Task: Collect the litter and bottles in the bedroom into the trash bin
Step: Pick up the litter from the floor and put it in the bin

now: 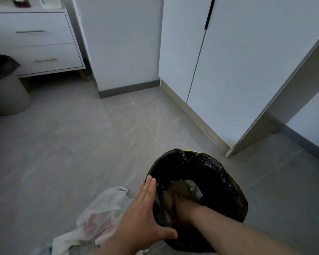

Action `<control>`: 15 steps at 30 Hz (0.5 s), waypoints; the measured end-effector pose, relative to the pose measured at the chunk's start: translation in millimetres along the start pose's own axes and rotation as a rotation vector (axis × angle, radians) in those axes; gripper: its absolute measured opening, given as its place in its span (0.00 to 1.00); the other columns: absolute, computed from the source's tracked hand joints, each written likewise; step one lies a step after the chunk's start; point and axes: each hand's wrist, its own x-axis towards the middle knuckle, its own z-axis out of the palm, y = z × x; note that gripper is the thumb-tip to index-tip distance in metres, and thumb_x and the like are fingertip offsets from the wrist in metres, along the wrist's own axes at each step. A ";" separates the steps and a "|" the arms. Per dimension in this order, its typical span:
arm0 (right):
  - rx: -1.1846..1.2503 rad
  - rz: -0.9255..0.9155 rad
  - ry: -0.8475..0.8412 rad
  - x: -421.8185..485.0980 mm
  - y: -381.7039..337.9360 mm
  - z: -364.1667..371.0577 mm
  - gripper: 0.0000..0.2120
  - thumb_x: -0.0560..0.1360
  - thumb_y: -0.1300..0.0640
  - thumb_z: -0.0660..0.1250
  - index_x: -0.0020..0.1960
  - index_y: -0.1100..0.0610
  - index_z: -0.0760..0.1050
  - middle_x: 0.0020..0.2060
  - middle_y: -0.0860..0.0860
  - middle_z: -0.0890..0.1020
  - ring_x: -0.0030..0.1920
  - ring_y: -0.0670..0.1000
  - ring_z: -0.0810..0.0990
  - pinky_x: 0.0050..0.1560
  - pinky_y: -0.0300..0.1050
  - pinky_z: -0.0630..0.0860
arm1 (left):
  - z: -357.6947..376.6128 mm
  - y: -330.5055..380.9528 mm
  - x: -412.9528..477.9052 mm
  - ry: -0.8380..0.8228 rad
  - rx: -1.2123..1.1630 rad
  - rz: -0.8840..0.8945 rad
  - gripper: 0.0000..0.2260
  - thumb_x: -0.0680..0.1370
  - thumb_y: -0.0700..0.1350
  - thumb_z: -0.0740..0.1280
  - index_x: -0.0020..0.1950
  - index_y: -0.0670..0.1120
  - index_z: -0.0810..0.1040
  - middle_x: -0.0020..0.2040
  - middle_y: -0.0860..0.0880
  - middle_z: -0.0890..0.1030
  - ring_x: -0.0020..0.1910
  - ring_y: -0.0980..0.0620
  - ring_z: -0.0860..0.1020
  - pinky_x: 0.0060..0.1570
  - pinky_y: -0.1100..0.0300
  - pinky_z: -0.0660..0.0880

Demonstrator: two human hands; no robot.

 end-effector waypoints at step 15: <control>0.148 -0.456 0.475 -106.9 -172.6 -65.9 0.15 0.76 0.52 0.59 0.59 0.53 0.76 0.58 0.51 0.80 0.56 0.53 0.78 0.55 0.46 0.75 | -99.2 -143.4 -195.4 0.426 -0.071 -0.592 0.40 0.66 0.69 0.60 0.70 0.46 0.69 0.71 0.47 0.70 0.70 0.50 0.66 0.66 0.64 0.57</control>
